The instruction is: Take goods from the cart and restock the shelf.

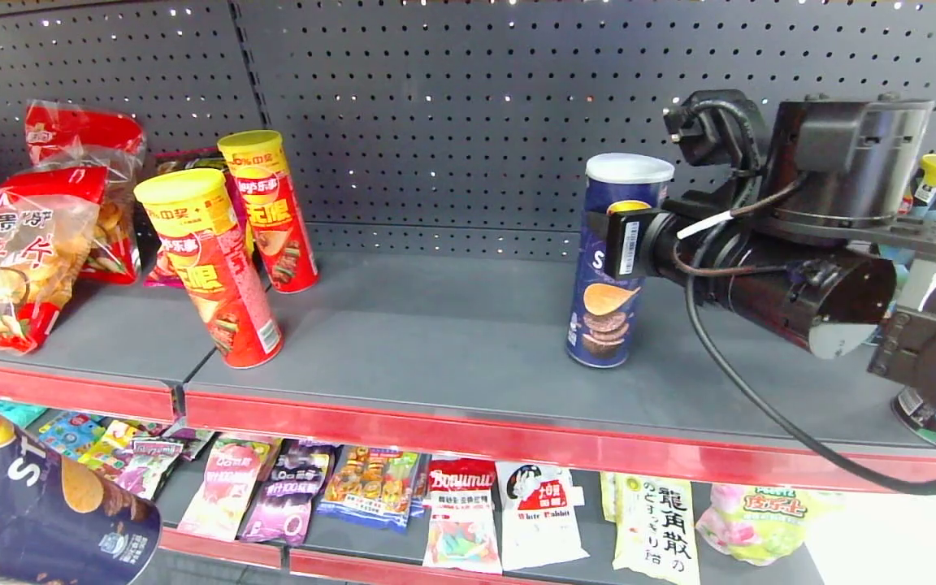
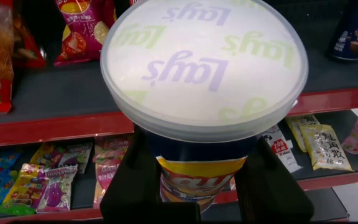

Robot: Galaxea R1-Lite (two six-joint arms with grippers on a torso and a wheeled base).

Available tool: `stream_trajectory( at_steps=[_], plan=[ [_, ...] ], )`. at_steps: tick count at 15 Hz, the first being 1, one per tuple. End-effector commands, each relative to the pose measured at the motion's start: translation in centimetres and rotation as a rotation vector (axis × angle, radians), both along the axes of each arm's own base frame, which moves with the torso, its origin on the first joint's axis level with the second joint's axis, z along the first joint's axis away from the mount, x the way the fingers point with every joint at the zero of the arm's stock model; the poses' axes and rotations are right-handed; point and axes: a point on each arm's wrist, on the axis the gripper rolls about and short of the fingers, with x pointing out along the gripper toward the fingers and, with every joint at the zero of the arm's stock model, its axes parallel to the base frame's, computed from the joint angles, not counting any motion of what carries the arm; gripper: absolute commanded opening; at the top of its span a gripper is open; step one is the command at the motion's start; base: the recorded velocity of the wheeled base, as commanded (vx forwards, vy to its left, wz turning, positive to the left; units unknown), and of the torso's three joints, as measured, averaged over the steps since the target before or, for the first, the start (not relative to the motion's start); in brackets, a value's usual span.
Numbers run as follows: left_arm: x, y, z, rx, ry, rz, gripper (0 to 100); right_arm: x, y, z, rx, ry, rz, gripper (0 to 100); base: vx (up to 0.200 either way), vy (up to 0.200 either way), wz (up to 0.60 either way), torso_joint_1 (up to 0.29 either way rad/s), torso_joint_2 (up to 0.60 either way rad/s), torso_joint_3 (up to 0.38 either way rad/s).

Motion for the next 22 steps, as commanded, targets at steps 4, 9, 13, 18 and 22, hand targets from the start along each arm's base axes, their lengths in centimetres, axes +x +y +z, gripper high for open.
stream_trajectory(
  at_steps=[4, 9, 13, 18, 22],
  plan=[
    [0.0, 0.0, 0.0, 0.000, 0.003, 0.000, 0, -3.1, 0.7, -0.3, 0.039, -0.033, -0.038, 0, 0.000, 0.000, 0.00, 0.000, 0.00, 0.000],
    [0.0, 0.0, 0.0, 0.000, 0.003, 0.000, 0, -3.4, 1.1, -1.3, 0.011, -0.010, -0.024, 0, 0.000, 0.000, 0.00, 0.000, 0.00, 0.000],
    [0.0, 0.0, 0.0, 0.000, 0.002, 0.000, 0, -3.9, 1.6, -1.5, 0.002, -0.007, -0.027, 0, 0.000, 0.000, 0.00, 0.000, 0.00, 0.000],
    [0.0, 0.0, 0.0, 0.000, 0.002, 0.000, 0, -5.2, 2.4, -2.2, -0.020, 0.007, -0.016, 0, 0.000, 0.000, 0.00, 0.000, 0.00, 0.000],
    [0.0, 0.0, 0.0, 0.000, -0.001, 0.000, 0, -5.7, 2.6, -1.9, -0.028, -0.009, -0.043, 0, 0.000, 0.000, 0.00, 0.000, 0.00, 0.000]
  ],
)
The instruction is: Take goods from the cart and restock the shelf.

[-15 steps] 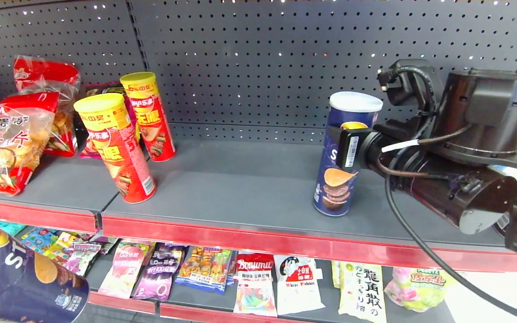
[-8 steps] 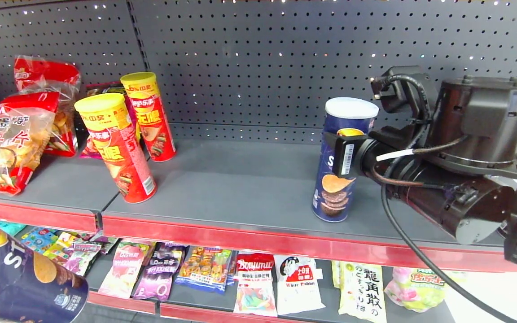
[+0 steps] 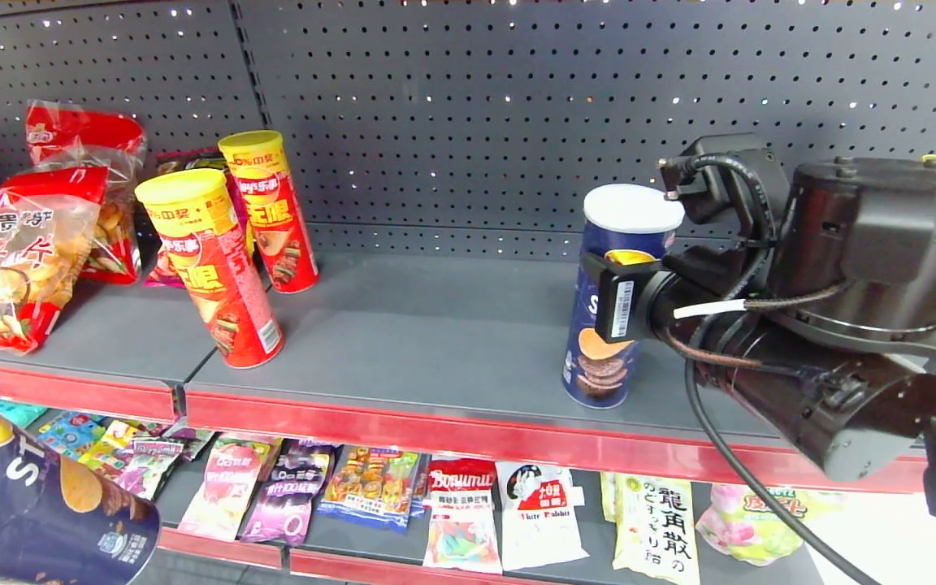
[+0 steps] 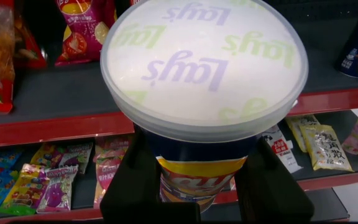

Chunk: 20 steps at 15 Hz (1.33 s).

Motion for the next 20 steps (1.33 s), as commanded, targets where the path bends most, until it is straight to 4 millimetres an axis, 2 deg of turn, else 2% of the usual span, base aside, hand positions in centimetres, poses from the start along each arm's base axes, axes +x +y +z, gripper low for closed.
stream_trajectory(
  at_steps=[1, 20],
  plan=[
    [-0.01, 0.00, -0.01, 0.000, 0.000, 0.000, 0, -0.53, 0.32, 0.25, 0.002, -0.009, 0.000, 0, 0.000, 0.000, 0.00, 0.000, 0.00, 0.000],
    [-0.24, -0.03, 0.07, 0.002, -0.014, 0.000, 0, -1.13, 0.69, -0.23, -0.008, 0.004, 0.023, 0, 0.000, 0.000, 0.00, 0.000, 0.00, 0.000]
  ],
)
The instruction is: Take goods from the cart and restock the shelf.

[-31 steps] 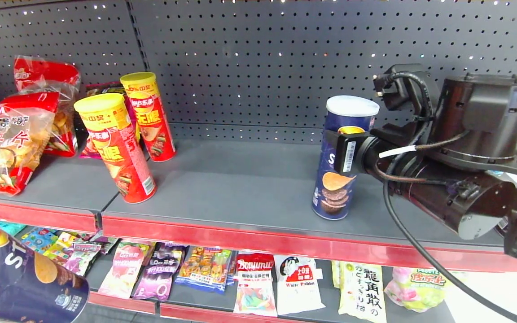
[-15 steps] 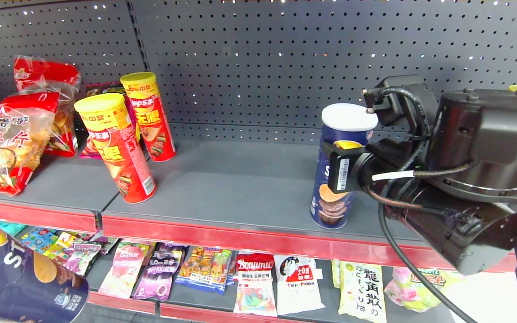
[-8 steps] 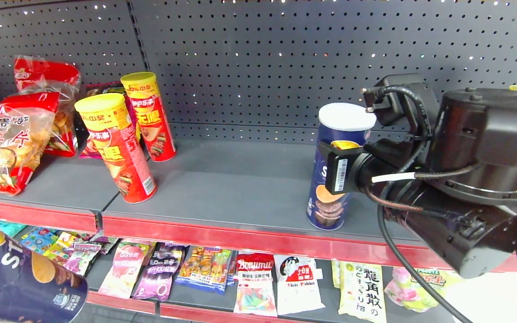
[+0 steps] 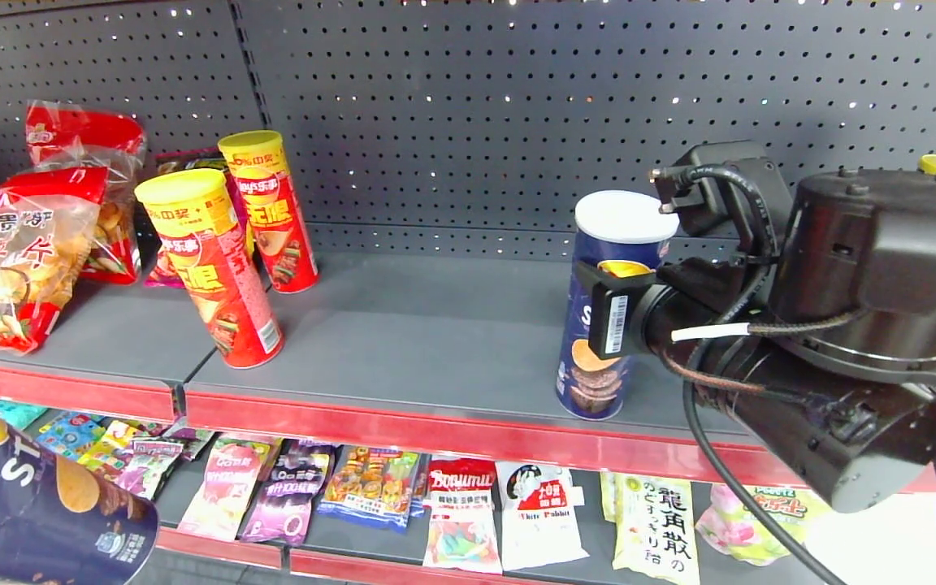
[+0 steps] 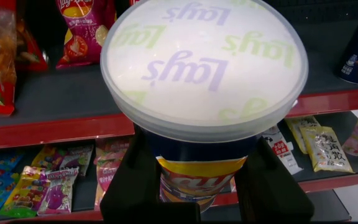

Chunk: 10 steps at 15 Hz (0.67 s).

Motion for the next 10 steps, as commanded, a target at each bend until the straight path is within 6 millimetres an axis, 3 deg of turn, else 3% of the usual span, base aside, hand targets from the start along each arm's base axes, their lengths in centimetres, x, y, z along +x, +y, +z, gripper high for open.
stream_trajectory(
  at_steps=[1, 4, 5, 10],
  plan=[
    [0.00, 0.00, -0.04, 0.000, 0.001, 0.000, 0, 0.02, -0.01, -0.04, -0.003, 0.002, -0.001, 0, 0.000, 0.000, 0.00, 0.000, 0.00, 0.000],
    [-0.01, 0.00, 0.00, 0.000, 0.000, 0.000, 0, 0.00, 0.02, -0.17, -0.007, 0.005, 0.001, 0, 0.000, 0.000, 0.00, 0.000, 0.00, 0.000],
    [0.00, 0.00, -0.04, 0.000, 0.001, 0.000, 0, -0.03, -0.01, -0.15, -0.002, 0.005, 0.002, 100, 0.000, 0.000, 0.00, 0.000, 0.00, 0.000],
    [0.07, 0.01, -0.05, -0.001, 0.004, 0.000, 0, -0.23, -0.28, -0.35, -0.009, 0.009, -0.001, 100, 0.000, 0.000, 0.00, 0.000, 0.00, 0.000]
  ],
)
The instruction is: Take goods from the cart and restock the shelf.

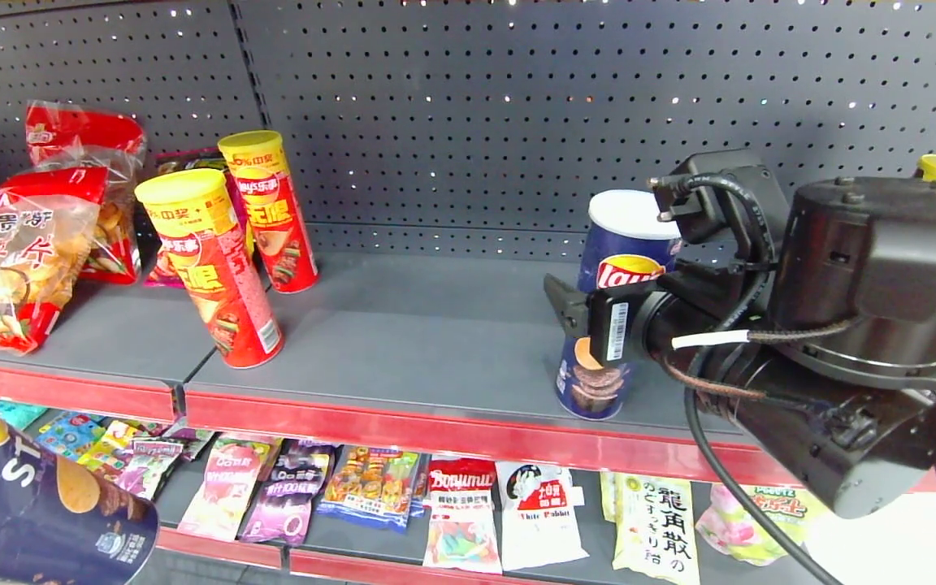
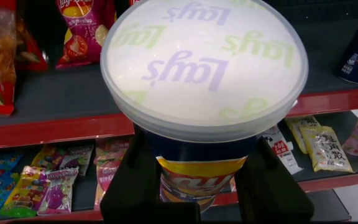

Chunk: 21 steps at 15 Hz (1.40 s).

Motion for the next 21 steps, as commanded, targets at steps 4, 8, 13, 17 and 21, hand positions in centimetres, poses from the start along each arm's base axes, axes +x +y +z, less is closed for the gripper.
stream_trajectory(
  at_steps=[4, 8, 13, 17, 21],
  plan=[
    [0.1, 0.0, 0.0, -0.001, 0.004, -0.001, 0, -1.8, -1.2, 0.6, 0.017, -0.014, 0.024, 100, 0.000, 0.000, 0.00, 0.000, 0.00, 0.000],
    [0.3, 0.0, -0.1, -0.003, 0.018, -0.006, 0, -4.6, -2.8, 0.2, 0.010, -0.013, 0.072, 100, 0.000, 0.000, 0.00, 0.000, 0.00, 0.000],
    [0.4, 0.0, -0.1, -0.003, 0.018, -0.006, 0, -6.9, -6.1, -0.1, -0.010, -0.034, 0.117, 100, 0.000, 0.000, 0.00, 0.000, 0.00, 0.000],
    [0.4, 0.0, -0.1, -0.003, 0.021, -0.007, 0, -8.2, -11.3, -1.2, -0.106, -0.081, 0.247, 100, 0.000, 0.000, 0.00, 0.000, 0.00, 0.000],
    [0.5, 0.0, -0.1, -0.002, 0.024, -0.010, 0, -9.9, -16.7, -3.5, -0.133, -0.069, 0.296, 100, 0.000, 0.000, 0.00, 0.000, 0.00, 0.000]
  ],
)
